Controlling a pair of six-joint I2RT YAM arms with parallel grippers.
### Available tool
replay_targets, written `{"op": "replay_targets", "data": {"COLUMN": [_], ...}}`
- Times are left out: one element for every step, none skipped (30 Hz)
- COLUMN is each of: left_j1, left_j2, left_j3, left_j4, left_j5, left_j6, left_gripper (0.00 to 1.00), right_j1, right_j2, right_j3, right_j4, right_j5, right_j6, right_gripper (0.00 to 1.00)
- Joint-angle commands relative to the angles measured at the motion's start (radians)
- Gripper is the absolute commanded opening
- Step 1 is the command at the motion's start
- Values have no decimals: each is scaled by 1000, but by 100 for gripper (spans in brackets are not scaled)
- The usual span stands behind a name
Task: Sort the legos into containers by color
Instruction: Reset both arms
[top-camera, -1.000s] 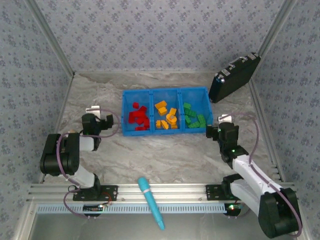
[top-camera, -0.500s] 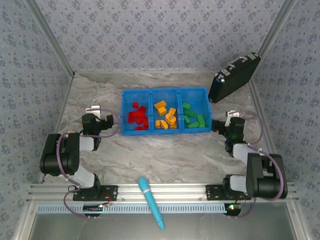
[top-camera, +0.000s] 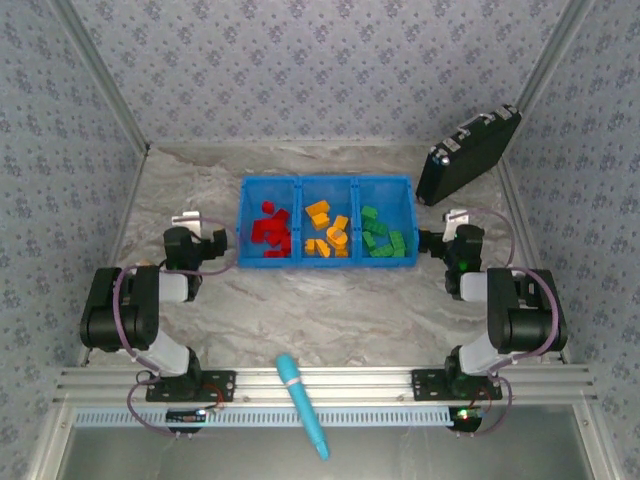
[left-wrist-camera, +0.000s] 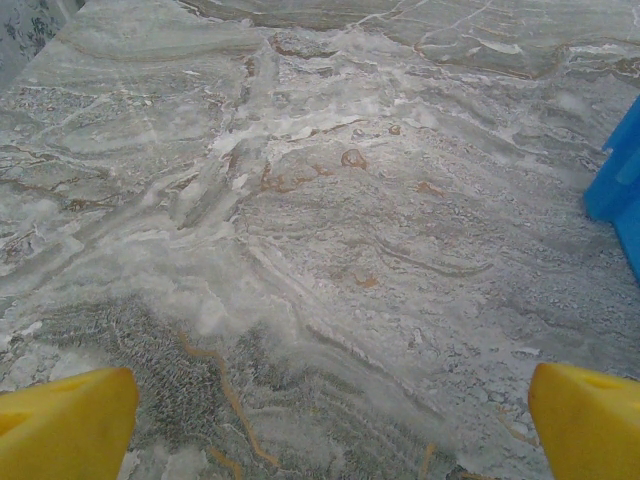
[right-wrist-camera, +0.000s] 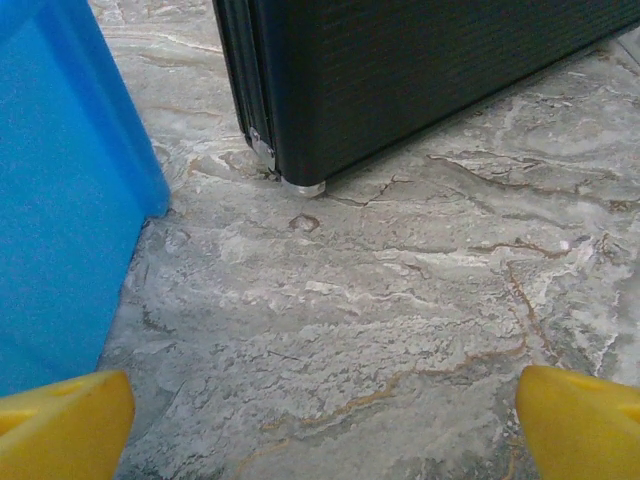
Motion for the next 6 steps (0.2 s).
{"op": "replay_targets", "data": {"left_j1": [4, 4, 4, 4, 4, 4], "left_j2": [-11, -10, -11, -12, -12, -12], "left_j3": [27, 27, 26, 22, 21, 20], "left_j4": [6, 8, 9, 16, 19, 19], "left_j5": [27, 25, 25, 26, 24, 24], "left_j6": [7, 8, 9, 9, 8, 9], "left_gripper": [100, 100, 100, 100, 100, 100], "right_j1": [6, 8, 7, 7, 7, 7], "right_j2": [6, 2, 3, 3, 1, 3], "right_j3": [-3, -2, -1, -3, -1, -2], "right_j4": [49, 45, 39, 44, 37, 45], "right_j5": [31, 35, 35, 35, 35, 35], "right_j6": [6, 5, 5, 6, 5, 5], "right_gripper": [100, 100, 100, 100, 100, 100]}}
